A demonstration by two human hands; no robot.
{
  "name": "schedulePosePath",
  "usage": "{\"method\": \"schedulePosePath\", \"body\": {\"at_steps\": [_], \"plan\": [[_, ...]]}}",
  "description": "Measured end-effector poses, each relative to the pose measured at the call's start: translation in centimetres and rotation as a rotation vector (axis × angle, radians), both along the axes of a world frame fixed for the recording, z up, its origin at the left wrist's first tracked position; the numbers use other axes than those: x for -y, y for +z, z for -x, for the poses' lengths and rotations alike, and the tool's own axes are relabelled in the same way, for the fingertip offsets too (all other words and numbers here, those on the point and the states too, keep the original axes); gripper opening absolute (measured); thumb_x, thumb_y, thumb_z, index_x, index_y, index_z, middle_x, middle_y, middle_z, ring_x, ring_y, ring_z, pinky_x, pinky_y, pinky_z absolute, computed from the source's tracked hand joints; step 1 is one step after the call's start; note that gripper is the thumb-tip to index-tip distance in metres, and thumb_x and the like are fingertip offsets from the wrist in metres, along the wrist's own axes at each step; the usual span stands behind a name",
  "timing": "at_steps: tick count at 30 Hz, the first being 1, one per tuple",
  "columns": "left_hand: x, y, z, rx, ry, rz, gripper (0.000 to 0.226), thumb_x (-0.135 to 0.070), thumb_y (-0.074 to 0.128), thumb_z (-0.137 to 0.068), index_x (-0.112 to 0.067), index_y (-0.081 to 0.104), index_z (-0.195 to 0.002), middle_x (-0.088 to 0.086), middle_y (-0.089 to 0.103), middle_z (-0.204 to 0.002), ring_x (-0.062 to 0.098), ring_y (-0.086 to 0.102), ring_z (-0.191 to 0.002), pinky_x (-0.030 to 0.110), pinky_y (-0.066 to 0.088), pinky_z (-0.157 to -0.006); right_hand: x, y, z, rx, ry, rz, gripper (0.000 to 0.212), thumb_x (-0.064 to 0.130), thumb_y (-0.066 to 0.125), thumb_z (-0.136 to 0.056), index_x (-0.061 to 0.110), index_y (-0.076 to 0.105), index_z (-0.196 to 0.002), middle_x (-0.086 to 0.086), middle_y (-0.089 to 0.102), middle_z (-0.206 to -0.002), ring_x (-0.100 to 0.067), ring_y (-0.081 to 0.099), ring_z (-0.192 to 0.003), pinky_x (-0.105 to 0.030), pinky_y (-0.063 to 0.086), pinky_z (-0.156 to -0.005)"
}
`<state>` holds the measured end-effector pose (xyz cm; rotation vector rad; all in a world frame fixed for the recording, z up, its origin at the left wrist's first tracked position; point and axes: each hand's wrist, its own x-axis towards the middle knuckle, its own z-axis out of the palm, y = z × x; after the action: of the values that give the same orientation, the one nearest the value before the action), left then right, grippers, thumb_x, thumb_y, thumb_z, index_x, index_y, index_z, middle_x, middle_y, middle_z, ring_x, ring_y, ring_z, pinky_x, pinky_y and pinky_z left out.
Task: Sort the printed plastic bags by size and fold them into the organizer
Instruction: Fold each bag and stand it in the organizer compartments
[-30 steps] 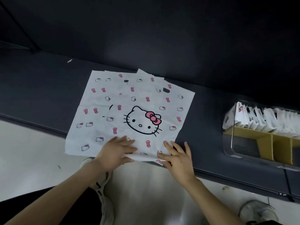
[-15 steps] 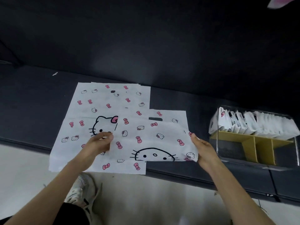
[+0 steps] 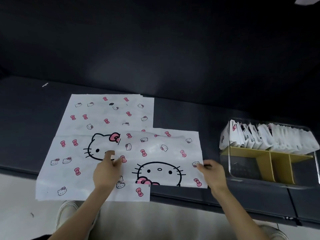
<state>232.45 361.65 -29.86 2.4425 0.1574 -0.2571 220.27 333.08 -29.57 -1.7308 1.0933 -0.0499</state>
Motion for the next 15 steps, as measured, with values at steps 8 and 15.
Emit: {"method": "schedulePosePath", "body": {"at_steps": [8, 15], "plan": [[0.4, -0.4, 0.9, 0.173, -0.170, -0.382, 0.033, -0.008, 0.057, -0.090, -0.005, 0.049, -0.122, 0.010, 0.051, -0.061, 0.028, 0.046, -0.046, 0.023, 0.026, -0.045, -1.2, -0.2, -0.7, -0.068, 0.090, 0.289, 0.021, 0.016, 0.064, -0.088, 0.008, 0.056, -0.070, 0.001, 0.057, -0.057, -0.013, 0.051, -0.055, -0.021, 0.034, -0.048], [2.3, -1.7, 2.7, 0.560, -0.720, -0.408, 0.048, -0.035, 0.025, -0.100, -0.017, 0.062, -0.125, 0.017, 0.054, -0.133, 0.040, 0.050, -0.122, 0.053, 0.025, -0.106, -1.6, -0.3, -1.7, -0.106, 0.028, 0.322, 0.019, 0.027, 0.064, -0.089, 0.012, 0.063, -0.078, -0.001, 0.063, -0.071, -0.020, 0.058, -0.065, -0.023, 0.037, -0.051]]}}
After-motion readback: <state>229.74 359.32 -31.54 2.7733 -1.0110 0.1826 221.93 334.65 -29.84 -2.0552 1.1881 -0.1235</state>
